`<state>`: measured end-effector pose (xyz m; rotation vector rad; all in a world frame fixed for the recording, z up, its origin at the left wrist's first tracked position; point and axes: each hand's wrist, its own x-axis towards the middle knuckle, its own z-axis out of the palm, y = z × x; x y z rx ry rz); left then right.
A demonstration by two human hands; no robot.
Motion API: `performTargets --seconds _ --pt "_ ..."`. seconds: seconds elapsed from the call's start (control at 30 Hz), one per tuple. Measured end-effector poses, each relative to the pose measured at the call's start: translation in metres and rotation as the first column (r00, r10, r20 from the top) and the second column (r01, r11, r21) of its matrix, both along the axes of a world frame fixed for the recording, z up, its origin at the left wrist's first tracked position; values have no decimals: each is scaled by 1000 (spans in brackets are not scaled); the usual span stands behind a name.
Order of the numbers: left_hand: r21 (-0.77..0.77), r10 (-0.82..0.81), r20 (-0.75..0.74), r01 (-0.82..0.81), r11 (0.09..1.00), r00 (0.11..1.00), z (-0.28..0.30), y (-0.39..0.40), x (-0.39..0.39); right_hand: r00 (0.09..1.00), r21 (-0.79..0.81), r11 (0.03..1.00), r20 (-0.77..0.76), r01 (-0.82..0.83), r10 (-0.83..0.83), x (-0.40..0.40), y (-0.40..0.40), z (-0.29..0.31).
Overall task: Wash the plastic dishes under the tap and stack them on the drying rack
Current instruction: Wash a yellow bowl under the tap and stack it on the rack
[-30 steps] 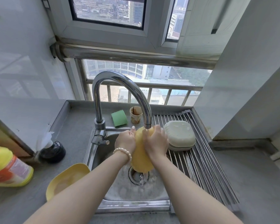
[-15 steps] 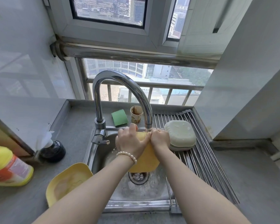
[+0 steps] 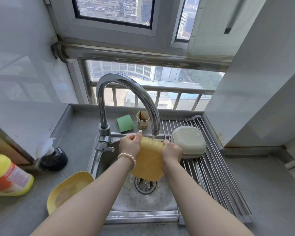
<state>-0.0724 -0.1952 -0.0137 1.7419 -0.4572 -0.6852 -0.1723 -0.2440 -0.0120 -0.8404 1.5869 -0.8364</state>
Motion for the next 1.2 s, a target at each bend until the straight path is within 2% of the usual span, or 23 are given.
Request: performTargets --seconds 0.1,0.2,0.27,0.33,0.4,0.5,0.6,0.73,0.8,0.87,0.93,1.0,1.07,1.1,1.17,1.2 --pt "54 -37 188 28 998 981 -5 2 -1 994 101 993 81 62 -70 -2 -3 -2" --pt "348 -237 402 92 933 884 -10 7 -10 965 215 964 175 154 -194 -3 -7 -3" --pt "447 -310 429 98 889 849 -12 12 -14 974 180 972 139 153 -179 -3 -6 -2" --pt "445 -303 382 114 888 873 -10 13 -16 988 64 990 82 126 -131 -3 -2 -2" --pt "392 -254 319 117 913 913 -8 10 -15 998 -111 993 -51 39 -45 -3 4 -4" --pt "294 -129 247 52 954 960 -2 6 -12 946 -297 934 -307 -198 103 -5 11 -13" --pt "321 -145 294 45 946 945 5 4 -7 879 -386 847 -443 -365 177 -10 14 -22" --pt "374 -208 382 55 926 900 10 -2 -4 829 -480 720 -503 -502 243 -7 17 -12" --pt "396 -229 432 44 917 872 9 -4 -6 773 -474 648 -557 -596 304 1 17 -2" --pt "375 -219 442 43 926 870 6 -5 -6 719 -418 626 -593 -659 361 8 14 5" --pt "356 -205 436 42 934 876 4 -4 -5 665 -317 645 -625 -695 410 10 7 11" --pt "346 -211 448 49 937 869 4 -3 -5 657 -244 687 -616 -684 435 10 2 13" --pt "310 -221 509 62 949 832 6 -1 -8 720 -206 772 -559 -601 411 10 -2 16" --pt "301 -238 571 69 951 786 6 0 -10 769 -190 821 -510 -538 386 11 -3 18" --pt "367 -304 674 52 929 674 5 3 -13 866 -149 903 -381 -403 324 11 -3 18" --pt "441 -348 663 30 897 663 3 4 -12 902 -142 929 -327 -342 282 12 -2 18"
